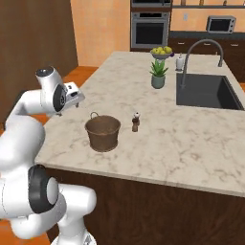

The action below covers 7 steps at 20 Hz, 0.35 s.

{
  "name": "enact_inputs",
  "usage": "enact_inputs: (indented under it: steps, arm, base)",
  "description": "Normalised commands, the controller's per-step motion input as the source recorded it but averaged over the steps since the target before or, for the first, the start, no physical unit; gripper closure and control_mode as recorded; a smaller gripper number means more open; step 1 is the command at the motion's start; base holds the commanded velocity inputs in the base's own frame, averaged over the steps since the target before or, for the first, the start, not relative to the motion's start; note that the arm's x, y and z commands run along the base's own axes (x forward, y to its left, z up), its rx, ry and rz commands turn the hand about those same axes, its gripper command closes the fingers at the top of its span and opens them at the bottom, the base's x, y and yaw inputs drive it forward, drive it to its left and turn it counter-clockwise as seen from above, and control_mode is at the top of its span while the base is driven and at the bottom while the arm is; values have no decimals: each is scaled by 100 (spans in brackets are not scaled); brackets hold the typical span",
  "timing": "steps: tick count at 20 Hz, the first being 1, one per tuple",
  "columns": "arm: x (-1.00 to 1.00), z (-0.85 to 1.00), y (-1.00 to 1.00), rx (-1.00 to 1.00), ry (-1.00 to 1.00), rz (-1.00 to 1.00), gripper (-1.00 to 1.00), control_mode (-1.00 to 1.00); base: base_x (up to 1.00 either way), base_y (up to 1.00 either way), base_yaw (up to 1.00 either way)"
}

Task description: Open the cabinet, pick up the bread from the cabinet and place it in the basket. Then move the basket to the dining counter.

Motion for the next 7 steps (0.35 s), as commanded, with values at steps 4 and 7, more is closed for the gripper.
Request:
enact_inputs:
  steps: [4, 7]
  arm:
    - [-100, 69, 6, -1, -9, 0, -100, -100]
    - [-100, 51, 0, 0, -2, 0, -100, -100]
  base:
    - [0, 0, 0]
    - [0, 0, 0]
